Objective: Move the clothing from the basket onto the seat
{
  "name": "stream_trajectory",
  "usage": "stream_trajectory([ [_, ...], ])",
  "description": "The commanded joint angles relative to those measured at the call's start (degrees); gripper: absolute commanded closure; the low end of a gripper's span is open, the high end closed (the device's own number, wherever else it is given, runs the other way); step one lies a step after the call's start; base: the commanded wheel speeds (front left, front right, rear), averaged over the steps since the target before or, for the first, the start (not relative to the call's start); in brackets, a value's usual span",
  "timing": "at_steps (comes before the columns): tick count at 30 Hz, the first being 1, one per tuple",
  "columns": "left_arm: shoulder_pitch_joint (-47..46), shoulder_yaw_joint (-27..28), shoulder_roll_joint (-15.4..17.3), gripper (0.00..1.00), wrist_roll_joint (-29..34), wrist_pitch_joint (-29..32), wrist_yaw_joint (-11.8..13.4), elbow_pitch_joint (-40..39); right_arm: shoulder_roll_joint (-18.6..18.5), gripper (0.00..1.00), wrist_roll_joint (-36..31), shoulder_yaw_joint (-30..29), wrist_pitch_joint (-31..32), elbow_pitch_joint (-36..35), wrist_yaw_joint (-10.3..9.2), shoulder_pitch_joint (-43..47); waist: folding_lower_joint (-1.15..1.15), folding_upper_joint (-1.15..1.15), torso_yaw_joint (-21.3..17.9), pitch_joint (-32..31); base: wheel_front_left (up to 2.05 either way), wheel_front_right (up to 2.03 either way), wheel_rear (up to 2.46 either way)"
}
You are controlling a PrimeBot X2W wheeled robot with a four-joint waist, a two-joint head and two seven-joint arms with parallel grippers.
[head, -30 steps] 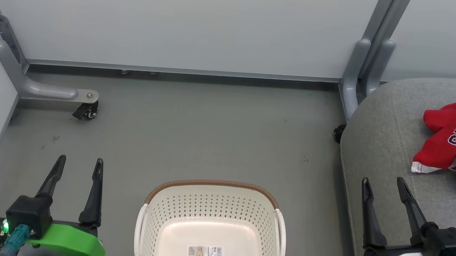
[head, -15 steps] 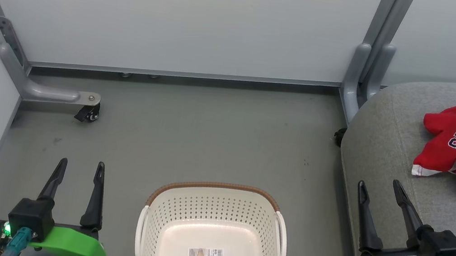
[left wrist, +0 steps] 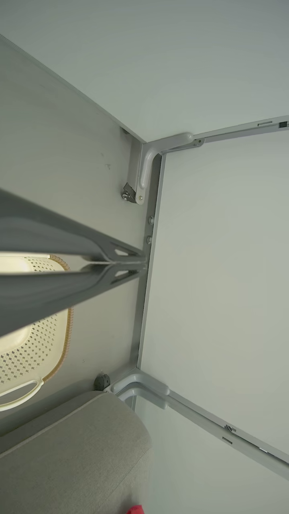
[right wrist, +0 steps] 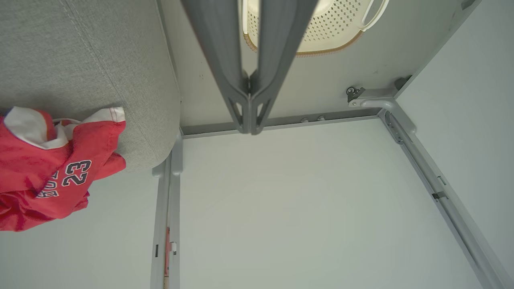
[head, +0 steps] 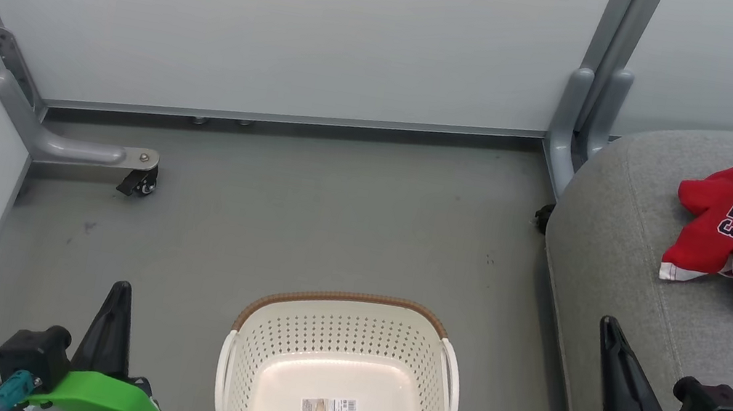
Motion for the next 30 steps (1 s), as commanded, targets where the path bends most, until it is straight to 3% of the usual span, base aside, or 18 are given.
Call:
stream_trajectory([
  [1, -1.33, 0.48, 0.14, 1.0, -2.92, 0.54, -0.32, -0.98, -0.23, 1.0, 2.95, -0.49, 0.64, -0.62, 0.0, -1.17, 0.0, 0.0, -0.1, 0.01, 0.0, 0.0, 0.0],
  [30, -3.03, 2.84, 0.21, 1.0, -30.03, 7.16, -1.22, -2.15, -0.34, 1.0, 30.06, -3.08, 7.51, 1.16, -0.01, -2.79, 0.0, 0.0, -1.79, 0.19, 0.0, 0.0, 0.0],
])
